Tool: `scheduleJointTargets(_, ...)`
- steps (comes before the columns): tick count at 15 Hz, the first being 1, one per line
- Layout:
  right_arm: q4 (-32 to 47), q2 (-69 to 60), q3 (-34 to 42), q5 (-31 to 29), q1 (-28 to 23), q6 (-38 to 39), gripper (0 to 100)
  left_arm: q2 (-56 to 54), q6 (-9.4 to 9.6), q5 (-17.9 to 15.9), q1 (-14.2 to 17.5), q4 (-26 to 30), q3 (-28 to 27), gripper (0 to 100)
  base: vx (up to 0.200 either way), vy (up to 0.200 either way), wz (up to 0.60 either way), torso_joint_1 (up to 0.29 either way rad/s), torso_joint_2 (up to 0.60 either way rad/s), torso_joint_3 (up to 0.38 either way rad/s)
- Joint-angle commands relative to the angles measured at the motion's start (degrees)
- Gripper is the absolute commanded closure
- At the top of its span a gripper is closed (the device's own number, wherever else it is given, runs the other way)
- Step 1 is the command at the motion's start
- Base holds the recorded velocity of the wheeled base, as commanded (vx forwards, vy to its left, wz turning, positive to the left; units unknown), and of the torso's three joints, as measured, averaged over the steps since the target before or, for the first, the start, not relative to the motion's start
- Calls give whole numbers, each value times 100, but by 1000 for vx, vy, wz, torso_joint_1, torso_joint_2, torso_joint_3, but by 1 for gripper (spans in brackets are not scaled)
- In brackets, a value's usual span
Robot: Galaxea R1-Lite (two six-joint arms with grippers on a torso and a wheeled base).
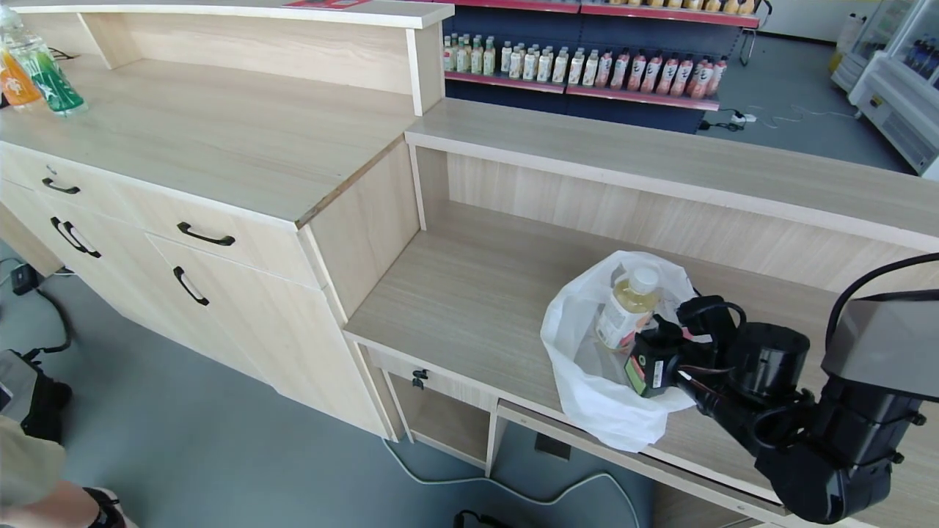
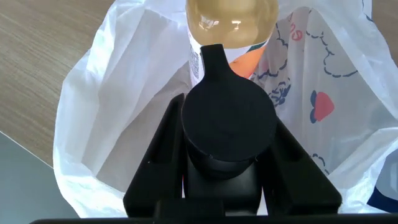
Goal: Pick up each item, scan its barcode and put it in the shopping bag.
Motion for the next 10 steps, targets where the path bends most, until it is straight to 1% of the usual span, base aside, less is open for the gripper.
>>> scheduleJointTargets(1, -6, 117, 7, 2, -44, -46, 100, -2, -1, 1, 0, -1, -4, 0, 0, 0, 0, 0, 0, 0)
scheduleJointTargets(10, -6, 328, 42, 2, -44, -187, 100, -2, -1, 1, 0, -1, 5, 0, 0, 0, 0, 0, 0, 0)
